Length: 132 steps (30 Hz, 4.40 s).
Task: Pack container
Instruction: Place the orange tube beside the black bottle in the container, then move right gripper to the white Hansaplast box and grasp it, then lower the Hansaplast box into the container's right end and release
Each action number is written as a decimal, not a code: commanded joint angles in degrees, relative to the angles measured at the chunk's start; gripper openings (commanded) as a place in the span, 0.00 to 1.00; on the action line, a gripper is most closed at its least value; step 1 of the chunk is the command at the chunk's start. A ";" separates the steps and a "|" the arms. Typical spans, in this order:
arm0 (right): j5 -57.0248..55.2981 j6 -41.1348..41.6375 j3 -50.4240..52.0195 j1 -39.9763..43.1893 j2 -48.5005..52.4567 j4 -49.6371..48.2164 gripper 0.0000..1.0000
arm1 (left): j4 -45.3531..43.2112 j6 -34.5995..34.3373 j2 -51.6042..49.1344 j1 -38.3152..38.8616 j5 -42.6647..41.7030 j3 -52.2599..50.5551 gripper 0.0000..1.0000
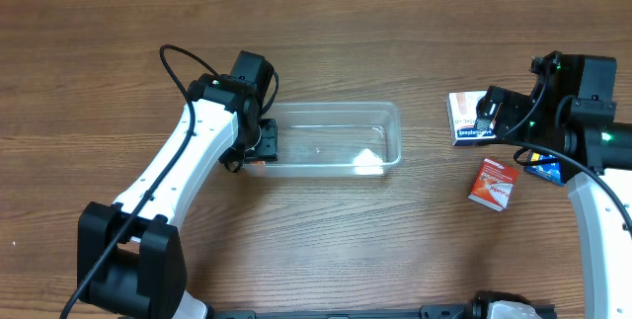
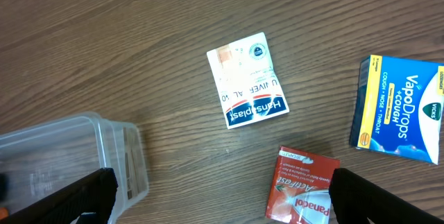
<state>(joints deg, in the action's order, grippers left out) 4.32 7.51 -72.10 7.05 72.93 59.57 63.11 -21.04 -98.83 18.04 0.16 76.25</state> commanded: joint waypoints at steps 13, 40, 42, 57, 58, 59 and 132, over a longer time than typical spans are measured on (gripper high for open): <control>0.31 0.44 -1.14 0.11 -0.13 -0.31 1.00 | 4.22 0.26 -0.42 0.39 0.02 7.43 0.71; -1.64 -15.50 -18.73 0.09 27.91 0.76 1.00 | 15.76 -3.08 14.49 -20.85 4.26 31.58 1.00; -1.62 -15.72 -18.73 0.09 32.09 0.66 1.00 | 15.72 -2.71 13.90 -20.87 4.26 31.56 1.00; 1.31 -16.48 -17.97 -0.57 47.65 -0.22 1.00 | 15.54 -2.01 11.69 -20.87 4.28 31.52 1.00; 1.31 -16.28 -17.86 -0.55 47.65 -0.31 1.00 | 15.54 -1.81 11.72 -20.87 4.26 31.52 1.00; 1.31 -16.26 -17.86 -0.57 47.65 -0.33 1.00 | 15.52 -1.81 11.69 -20.87 4.26 31.52 1.00; -6.19 13.99 -25.09 -38.23 19.12 11.78 0.67 | 16.00 -0.76 11.69 -20.87 4.76 31.52 1.00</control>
<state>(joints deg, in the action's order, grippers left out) 1.41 14.28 -97.80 -28.53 88.90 72.75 78.91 -23.40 -86.91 -2.68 4.95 107.98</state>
